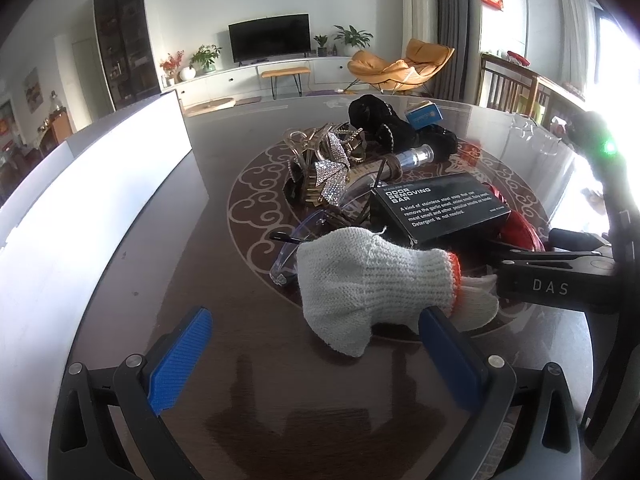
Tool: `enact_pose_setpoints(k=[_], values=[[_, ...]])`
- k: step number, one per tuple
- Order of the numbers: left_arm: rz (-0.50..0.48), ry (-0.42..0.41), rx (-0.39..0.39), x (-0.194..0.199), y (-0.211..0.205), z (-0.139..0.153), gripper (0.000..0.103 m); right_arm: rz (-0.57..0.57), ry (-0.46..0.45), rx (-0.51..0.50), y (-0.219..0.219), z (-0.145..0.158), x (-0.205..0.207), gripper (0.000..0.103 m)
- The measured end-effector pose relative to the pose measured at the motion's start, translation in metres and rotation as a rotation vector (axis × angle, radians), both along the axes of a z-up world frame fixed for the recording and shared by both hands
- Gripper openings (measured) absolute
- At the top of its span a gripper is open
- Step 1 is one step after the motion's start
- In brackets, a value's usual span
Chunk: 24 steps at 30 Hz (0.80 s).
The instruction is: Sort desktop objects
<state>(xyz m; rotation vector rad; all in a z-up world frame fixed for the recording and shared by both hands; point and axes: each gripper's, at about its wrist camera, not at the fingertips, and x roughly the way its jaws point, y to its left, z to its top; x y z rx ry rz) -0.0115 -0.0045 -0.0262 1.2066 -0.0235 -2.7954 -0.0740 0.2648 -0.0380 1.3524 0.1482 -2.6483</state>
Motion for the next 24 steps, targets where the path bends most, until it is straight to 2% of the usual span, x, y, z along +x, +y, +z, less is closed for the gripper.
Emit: enact_pose_setpoints(k=[13,24], values=[[-0.015,0.012,0.006,0.003,0.000,0.002,0.103,0.000,0.000,0.000,0.000,0.000,0.000,0.103],[0.003,0.009,0.083,0.002,-0.012,0.002,0.103,0.000,0.000,0.000,0.000,0.000,0.000,0.103]])
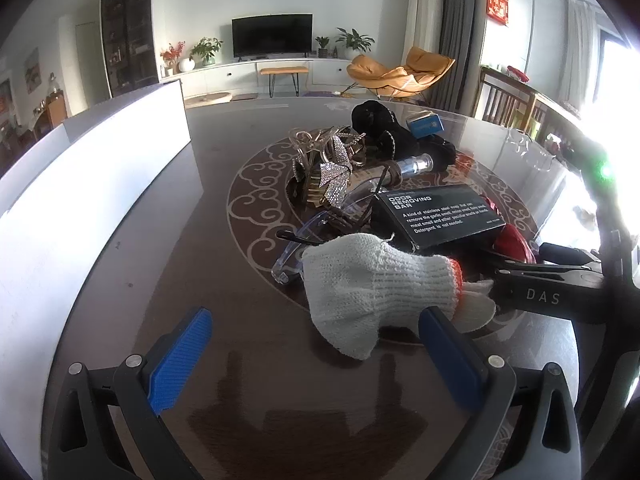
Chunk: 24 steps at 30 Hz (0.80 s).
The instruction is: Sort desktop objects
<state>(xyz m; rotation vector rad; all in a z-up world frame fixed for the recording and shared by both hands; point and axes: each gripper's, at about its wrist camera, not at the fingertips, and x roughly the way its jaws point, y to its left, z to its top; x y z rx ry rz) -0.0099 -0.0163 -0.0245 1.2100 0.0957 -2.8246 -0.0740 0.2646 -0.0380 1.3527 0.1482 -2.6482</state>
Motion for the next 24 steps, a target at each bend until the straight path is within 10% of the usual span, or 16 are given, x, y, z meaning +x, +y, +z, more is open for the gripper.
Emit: enact_pose_setpoints(k=[24], values=[[0.004,0.006,-0.055,0.001,0.008,0.000,0.103,0.000,0.000,0.000,0.000,0.000,0.000,0.103]])
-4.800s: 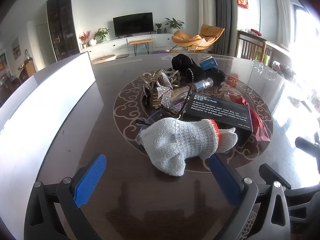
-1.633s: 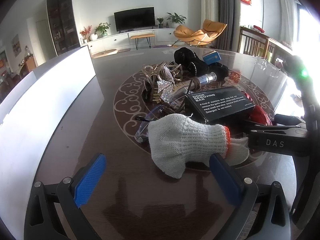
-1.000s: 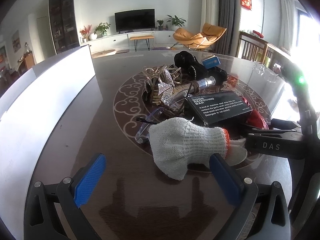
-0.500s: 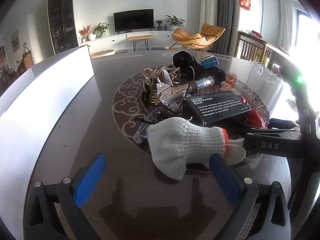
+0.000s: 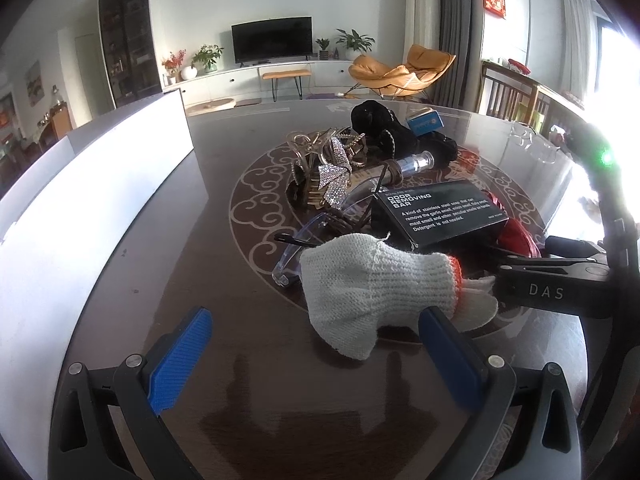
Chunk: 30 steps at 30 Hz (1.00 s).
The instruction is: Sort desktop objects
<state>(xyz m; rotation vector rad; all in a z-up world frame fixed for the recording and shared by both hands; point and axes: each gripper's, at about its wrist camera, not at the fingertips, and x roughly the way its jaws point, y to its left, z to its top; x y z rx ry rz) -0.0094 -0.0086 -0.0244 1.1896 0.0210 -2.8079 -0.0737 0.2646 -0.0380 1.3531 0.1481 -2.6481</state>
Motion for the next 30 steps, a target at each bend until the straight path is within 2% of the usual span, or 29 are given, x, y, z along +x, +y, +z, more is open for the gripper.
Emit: enact_pose_setpoints(k=[15,30], values=[[0.026,-0.040,0.079,0.018,-0.034,-0.005,0.103,0.000,0.000,0.000,0.000,0.000,0.000,0.103],[0.002,-0.039,0.029,0.017,-0.022,-0.004,0.103,0.000,0.000,0.000,0.000,0.000,0.000,0.103]])
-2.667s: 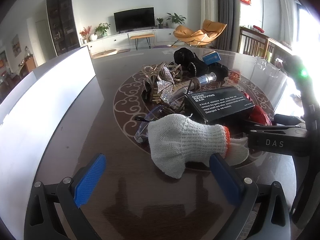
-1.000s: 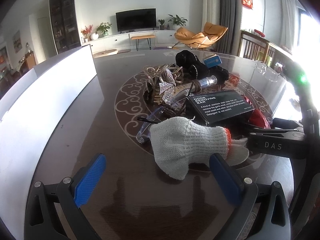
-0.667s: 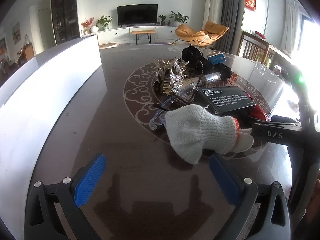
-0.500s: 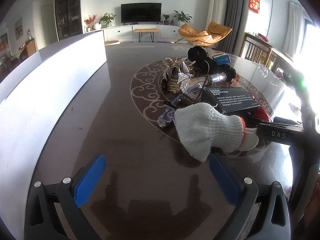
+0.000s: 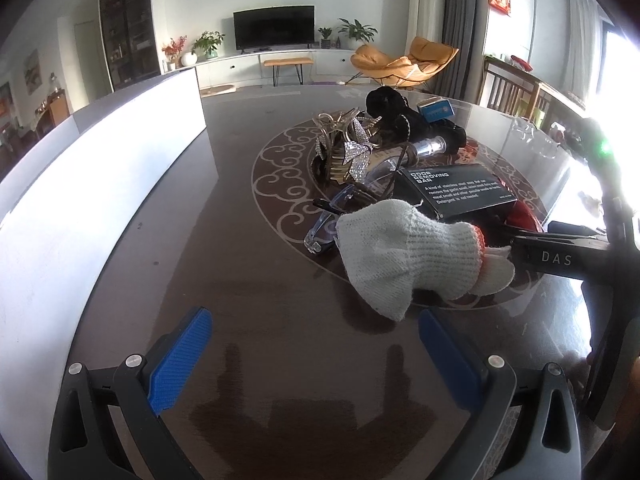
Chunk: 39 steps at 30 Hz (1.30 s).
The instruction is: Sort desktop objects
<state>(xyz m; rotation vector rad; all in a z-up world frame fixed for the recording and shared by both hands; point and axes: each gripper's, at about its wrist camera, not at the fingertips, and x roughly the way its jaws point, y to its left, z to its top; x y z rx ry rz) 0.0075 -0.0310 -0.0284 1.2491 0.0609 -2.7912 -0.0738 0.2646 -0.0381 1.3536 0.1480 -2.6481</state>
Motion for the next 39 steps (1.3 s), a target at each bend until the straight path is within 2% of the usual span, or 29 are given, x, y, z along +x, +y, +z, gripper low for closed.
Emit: enact_pose_setpoints(k=[13,22,39], values=[[-0.018,-0.004,-0.032,-0.0011,0.0073,-0.0007,0.103,0.000,0.000,0.000,0.0001,-0.0001,-0.0001,0.103],[-0.012,-0.004,0.003,-0.0007,0.0012,-0.0009,0.103,0.000,0.000,0.000,0.0001,-0.0001,-0.0001,0.103],[-0.006,0.004,-0.001,-0.0001,0.0023,0.0003,0.103,0.000,0.000,0.000,0.0002,-0.0002,-0.0002,0.103]])
